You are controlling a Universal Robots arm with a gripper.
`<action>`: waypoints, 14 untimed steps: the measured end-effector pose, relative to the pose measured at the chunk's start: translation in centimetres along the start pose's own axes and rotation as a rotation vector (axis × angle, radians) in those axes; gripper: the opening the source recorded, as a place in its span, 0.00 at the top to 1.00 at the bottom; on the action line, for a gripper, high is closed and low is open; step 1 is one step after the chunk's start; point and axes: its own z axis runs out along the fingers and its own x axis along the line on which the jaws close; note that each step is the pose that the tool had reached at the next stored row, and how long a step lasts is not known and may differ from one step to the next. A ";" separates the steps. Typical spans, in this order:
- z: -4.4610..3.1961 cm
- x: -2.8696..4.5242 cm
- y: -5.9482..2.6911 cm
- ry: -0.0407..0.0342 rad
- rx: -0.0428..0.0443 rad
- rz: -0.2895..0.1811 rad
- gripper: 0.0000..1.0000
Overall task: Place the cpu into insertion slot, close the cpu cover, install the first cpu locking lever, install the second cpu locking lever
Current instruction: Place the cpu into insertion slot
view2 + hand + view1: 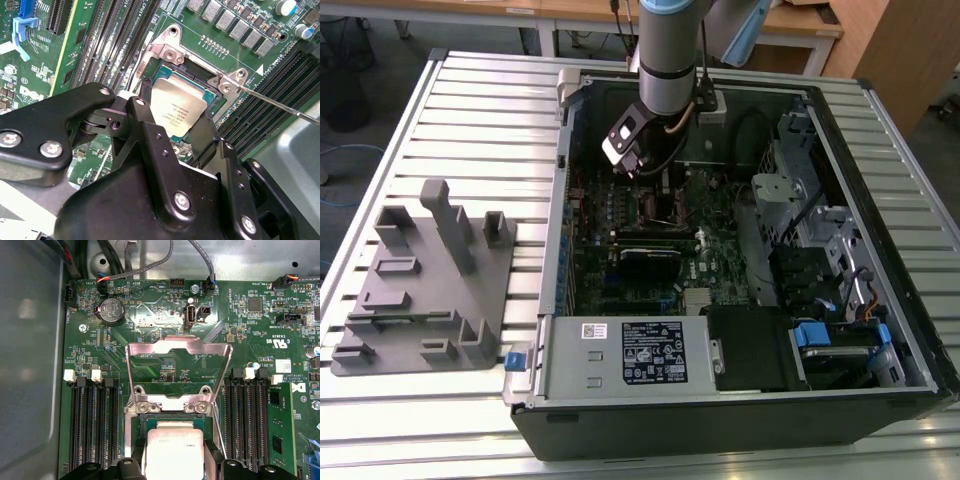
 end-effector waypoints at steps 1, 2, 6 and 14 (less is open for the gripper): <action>0.00 0.00 0.00 0.0000 0.0001 0.000 0.46; 0.00 0.00 0.00 -0.0001 0.0001 0.000 0.46; 0.04 0.00 -0.01 -0.0002 0.0002 0.000 0.46; 0.08 -0.02 -0.02 -0.0008 0.0005 0.000 0.46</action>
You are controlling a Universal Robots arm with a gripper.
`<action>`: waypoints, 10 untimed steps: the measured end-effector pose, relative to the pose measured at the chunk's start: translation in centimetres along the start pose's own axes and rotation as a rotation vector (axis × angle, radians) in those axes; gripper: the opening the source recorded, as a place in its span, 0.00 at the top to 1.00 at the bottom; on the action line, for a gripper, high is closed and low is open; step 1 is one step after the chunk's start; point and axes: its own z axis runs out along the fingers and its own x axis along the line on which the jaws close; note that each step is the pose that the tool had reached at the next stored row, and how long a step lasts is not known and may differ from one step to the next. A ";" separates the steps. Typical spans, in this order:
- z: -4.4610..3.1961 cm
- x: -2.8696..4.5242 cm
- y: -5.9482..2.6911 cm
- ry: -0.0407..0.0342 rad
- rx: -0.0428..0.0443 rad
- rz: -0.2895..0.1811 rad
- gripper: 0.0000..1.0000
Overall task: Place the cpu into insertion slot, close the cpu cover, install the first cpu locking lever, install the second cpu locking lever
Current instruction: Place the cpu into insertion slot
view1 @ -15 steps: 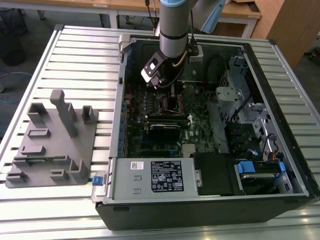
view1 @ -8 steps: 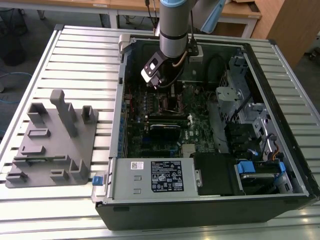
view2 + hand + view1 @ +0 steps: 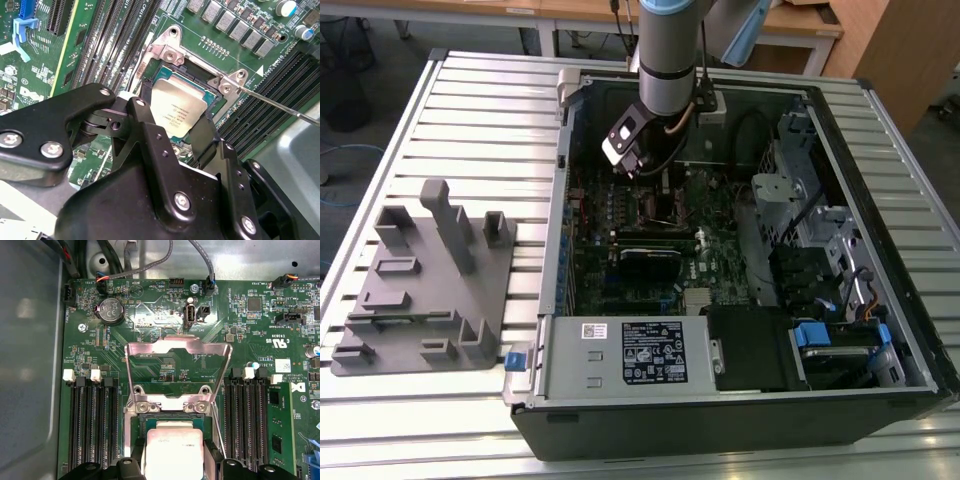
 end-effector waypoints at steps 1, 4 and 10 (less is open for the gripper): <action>0.00 0.00 0.00 0.0000 0.0000 0.000 0.46; -0.04 0.01 0.01 0.0002 -0.0002 0.000 0.46; -0.24 0.04 0.05 0.0015 -0.0009 0.000 0.46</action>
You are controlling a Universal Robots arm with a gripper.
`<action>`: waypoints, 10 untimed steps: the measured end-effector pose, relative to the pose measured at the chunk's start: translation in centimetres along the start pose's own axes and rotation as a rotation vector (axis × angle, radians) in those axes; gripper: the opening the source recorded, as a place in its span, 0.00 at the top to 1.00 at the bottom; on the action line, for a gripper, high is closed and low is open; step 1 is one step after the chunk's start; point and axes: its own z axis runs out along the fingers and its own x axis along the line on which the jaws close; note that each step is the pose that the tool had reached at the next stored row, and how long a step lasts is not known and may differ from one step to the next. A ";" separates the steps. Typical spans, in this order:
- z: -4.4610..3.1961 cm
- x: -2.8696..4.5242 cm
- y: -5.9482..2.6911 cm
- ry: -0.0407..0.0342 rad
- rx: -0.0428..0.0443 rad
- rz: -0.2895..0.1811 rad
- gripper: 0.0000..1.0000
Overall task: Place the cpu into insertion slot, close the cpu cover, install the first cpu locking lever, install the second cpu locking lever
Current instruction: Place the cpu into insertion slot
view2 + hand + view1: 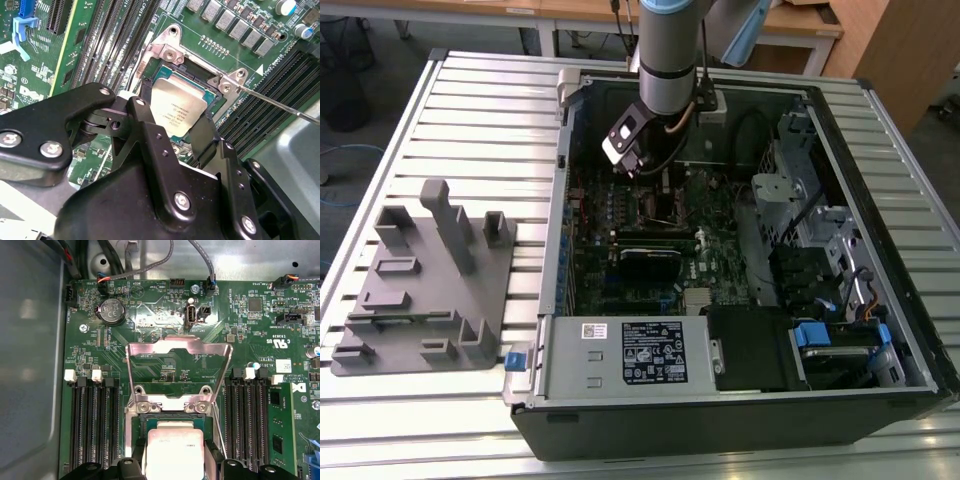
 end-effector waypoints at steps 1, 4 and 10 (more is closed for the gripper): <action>-0.01 -0.01 -0.01 -0.0003 0.0002 0.000 0.46; -0.03 -0.02 -0.01 -0.0005 0.0003 0.000 0.46; -0.05 -0.02 -0.01 -0.0010 0.0004 0.000 0.46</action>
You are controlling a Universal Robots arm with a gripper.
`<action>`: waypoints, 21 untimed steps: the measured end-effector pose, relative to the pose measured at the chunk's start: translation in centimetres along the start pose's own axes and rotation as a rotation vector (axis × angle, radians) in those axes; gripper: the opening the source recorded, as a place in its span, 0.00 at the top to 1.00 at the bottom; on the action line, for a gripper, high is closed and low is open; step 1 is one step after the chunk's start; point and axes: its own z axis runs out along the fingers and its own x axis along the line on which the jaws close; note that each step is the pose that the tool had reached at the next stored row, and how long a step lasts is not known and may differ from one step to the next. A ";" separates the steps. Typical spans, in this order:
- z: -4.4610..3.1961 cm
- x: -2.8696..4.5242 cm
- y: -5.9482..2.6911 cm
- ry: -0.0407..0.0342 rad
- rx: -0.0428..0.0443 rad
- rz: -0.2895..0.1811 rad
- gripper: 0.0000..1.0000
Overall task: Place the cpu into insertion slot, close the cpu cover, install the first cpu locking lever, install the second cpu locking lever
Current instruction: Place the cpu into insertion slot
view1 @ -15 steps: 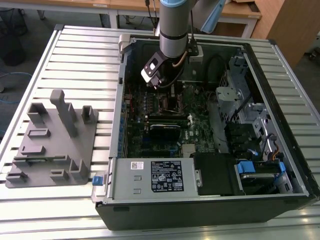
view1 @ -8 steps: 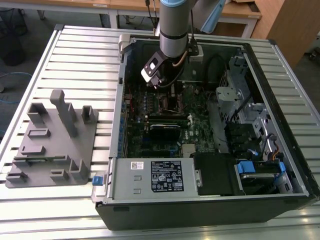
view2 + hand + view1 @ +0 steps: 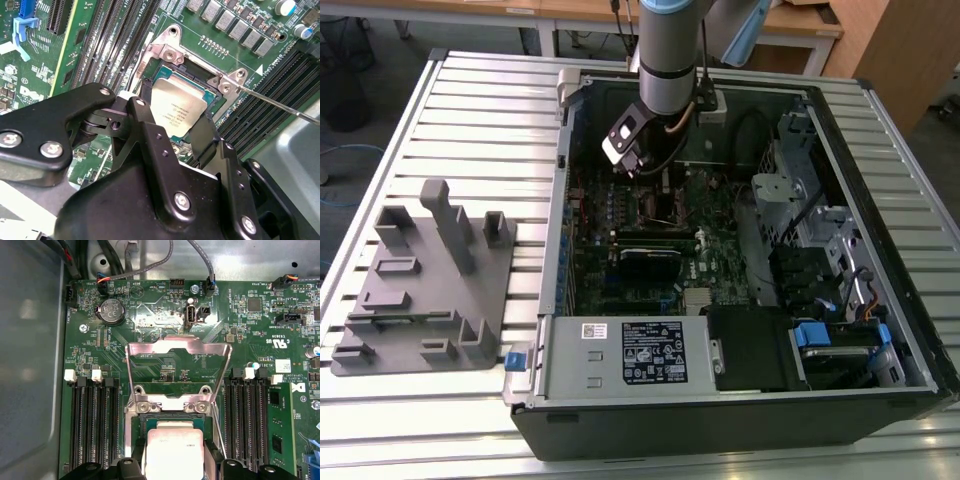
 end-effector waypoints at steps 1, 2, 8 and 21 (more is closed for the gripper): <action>0.01 0.00 0.00 -0.0005 -0.0001 0.000 0.46; 0.02 0.00 0.00 -0.0009 -0.0002 0.000 0.46; 0.10 0.00 -0.01 -0.0016 -0.0004 0.000 0.46; 0.20 0.00 -0.02 -0.0032 -0.0006 0.000 0.46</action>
